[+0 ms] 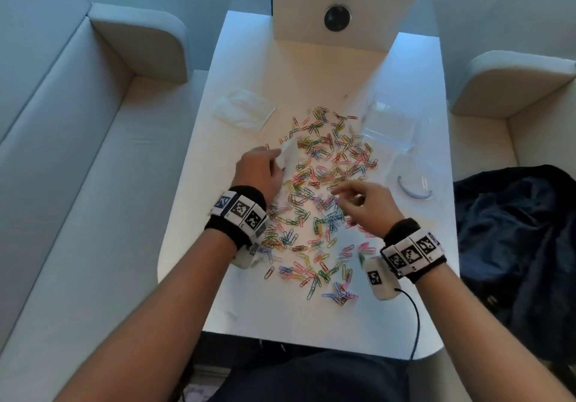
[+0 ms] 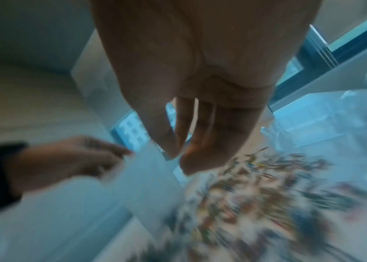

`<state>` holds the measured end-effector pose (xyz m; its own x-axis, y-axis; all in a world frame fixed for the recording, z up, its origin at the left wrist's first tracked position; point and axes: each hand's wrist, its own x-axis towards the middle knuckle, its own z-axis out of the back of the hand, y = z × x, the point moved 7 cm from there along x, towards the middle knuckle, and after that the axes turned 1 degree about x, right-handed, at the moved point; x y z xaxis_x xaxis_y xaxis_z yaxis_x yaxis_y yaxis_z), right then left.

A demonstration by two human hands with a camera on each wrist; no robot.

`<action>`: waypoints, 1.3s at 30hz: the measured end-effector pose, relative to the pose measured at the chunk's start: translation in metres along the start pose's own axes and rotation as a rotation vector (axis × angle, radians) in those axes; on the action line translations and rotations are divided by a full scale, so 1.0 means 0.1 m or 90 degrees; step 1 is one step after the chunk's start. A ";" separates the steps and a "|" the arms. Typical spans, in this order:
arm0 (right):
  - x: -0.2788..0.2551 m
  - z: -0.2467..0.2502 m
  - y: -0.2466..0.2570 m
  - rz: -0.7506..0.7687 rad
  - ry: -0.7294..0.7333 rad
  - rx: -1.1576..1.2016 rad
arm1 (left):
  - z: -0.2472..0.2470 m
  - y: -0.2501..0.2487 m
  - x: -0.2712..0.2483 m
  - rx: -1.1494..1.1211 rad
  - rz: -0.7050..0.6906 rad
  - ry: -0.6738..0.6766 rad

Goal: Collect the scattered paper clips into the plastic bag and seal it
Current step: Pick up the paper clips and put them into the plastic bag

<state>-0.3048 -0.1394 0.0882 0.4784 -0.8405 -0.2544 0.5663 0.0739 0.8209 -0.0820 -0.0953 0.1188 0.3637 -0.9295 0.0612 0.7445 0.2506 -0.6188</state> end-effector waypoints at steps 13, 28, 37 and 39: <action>-1.30 -1.01 -1.42 -0.154 0.077 -0.246 | 0.54 0.12 -0.78 0.086 -0.025 0.001; -0.72 -0.85 -1.22 -0.096 -0.111 -0.167 | 0.33 0.65 -1.05 0.064 0.009 0.094; -0.65 -0.79 -0.76 -0.287 -0.080 0.744 | -0.60 0.84 -1.30 -0.135 0.174 0.220; -0.59 -0.89 -0.52 -0.264 -0.033 0.785 | -0.69 0.82 -1.30 -0.154 0.183 0.224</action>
<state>-0.3030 -0.0461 0.0146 0.3752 -0.7033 -0.6038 -0.3350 -0.7103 0.6191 -0.1067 0.0273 0.0067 0.2928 -0.8778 -0.3792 0.4764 0.4778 -0.7381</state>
